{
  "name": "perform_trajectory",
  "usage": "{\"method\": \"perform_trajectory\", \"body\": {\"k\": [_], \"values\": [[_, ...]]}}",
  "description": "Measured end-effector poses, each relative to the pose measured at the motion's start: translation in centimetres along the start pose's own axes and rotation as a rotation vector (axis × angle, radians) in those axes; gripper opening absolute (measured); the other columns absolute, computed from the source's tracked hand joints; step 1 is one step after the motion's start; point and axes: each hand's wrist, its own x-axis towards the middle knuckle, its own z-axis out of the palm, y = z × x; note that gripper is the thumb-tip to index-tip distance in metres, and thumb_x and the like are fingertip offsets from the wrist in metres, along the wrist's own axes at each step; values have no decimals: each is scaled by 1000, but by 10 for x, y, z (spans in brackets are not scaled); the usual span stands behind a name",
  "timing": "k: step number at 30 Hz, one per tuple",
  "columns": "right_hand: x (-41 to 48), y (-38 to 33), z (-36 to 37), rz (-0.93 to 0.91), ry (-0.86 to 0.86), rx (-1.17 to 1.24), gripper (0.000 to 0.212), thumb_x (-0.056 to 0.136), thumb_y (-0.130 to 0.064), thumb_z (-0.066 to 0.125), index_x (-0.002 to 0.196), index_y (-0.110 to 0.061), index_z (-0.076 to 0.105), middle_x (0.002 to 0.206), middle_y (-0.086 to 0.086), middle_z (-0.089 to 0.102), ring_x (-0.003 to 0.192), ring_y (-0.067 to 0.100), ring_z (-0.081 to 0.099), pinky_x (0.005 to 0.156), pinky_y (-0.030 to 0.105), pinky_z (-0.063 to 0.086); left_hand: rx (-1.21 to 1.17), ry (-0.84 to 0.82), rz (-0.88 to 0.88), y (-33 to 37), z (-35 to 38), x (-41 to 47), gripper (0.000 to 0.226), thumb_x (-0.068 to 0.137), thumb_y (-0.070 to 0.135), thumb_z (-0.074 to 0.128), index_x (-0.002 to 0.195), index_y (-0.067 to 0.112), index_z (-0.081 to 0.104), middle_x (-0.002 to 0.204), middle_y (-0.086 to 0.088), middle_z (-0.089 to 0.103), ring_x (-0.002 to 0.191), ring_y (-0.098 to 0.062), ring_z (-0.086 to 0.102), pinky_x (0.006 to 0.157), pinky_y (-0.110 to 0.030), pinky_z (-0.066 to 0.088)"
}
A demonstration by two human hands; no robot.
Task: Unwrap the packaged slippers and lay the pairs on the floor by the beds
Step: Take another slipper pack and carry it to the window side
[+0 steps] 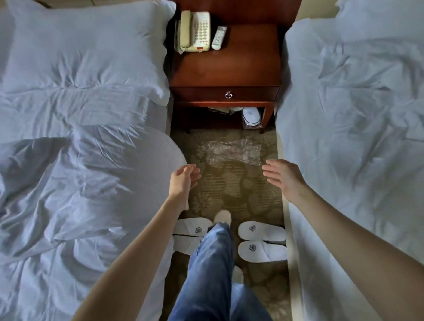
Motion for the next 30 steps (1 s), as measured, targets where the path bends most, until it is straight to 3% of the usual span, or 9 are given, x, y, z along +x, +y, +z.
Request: {"method": "perform_trajectory", "body": {"k": [5,11,16,21,24,26,30], "values": [[58,-38,11,34,63,-23,30,97,-21,52,124,-7,58,126,12,63,112,25,61,95,34,47,31,-64,-26,26,18,76,28,101,23,40,117,10,59,103,-1,65,92,-14,63,77,-22,49],[154,-92,53,124,140,-53,32,97,-19,51,125,-4,57,127,14,62,115,26,59,102,37,46,68,-71,-146,68,42,194,25,100,24,44,116,12,58,101,-1,65,94,-15,63,74,-22,49],[217,-129,97,144,159,-105,27,95,-15,54,119,-7,61,119,12,65,107,22,62,84,27,50,154,-70,-177,95,56,262,29,99,22,45,120,7,58,105,-6,64,97,-18,61,83,-30,48],[258,-126,106,176,155,-162,13,93,-11,53,103,-10,62,118,19,63,112,28,60,96,38,49,220,-87,-219,94,66,306,29,100,23,45,121,7,57,106,-7,63,97,-19,60,84,-29,47],[282,-118,101,215,173,-135,15,94,-11,53,84,-20,60,103,12,65,102,20,61,90,36,51,299,-94,-235,88,72,328,30,100,24,44,121,8,57,111,-9,64,99,-19,60,87,-31,47],[300,-113,97,229,187,-118,14,94,-12,53,85,-21,60,93,4,63,94,19,63,81,30,51,342,-102,-243,84,78,341,30,100,24,43,121,8,57,113,-9,64,101,-20,61,86,-32,48],[342,-103,89,250,215,-90,8,93,-13,55,97,-15,61,99,5,62,92,16,60,81,28,50,395,-123,-237,72,95,369,28,99,23,44,120,10,58,108,-7,64,97,-18,61,83,-32,49]]}}
